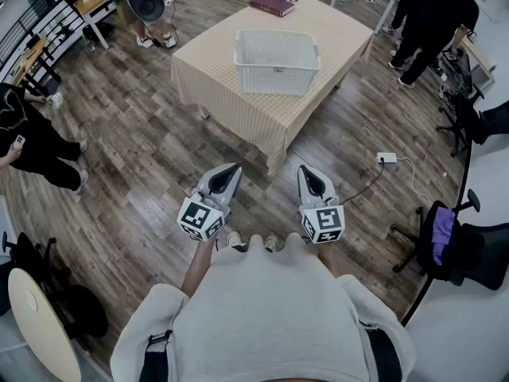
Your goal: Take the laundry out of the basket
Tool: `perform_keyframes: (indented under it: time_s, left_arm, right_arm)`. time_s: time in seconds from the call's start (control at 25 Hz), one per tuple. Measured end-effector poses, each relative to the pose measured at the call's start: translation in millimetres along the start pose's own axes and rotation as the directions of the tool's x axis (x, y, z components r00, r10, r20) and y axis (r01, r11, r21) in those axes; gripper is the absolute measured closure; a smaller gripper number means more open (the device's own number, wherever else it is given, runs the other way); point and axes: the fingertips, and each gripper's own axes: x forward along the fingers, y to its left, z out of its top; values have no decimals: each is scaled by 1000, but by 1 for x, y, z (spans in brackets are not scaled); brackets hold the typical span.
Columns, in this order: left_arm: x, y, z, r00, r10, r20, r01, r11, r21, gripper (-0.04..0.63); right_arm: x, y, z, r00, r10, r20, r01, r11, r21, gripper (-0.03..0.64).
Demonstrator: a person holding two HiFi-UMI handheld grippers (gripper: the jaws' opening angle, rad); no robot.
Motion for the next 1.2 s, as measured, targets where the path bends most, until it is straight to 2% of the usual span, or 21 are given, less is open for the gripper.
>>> perform_keyframes:
  time_s: [0.44,0.8,1.0,1.2]
  left_arm:
    - [6,-17,-4,1000,22,1,-22,1000,-6,588]
    - [9,-43,-10,998,66,-4,-66,998,-4,588]
    - [5,-54,-23,996,87,-25,-88,996,-28,588]
    - [19,-58,-26,997,73,-33,-74,997,-32,588]
  right_arm:
    - [-17,-10,-8,1000,20,-2,-20,1000,11,618]
    - [-40,-23,-18,995,94,21,-94,995,22,617]
    - [-49,-29,-31,996,93,2,-93,995,24,617]
    - [-50,-40,-39,996,87,-14,-86,996,37,618]
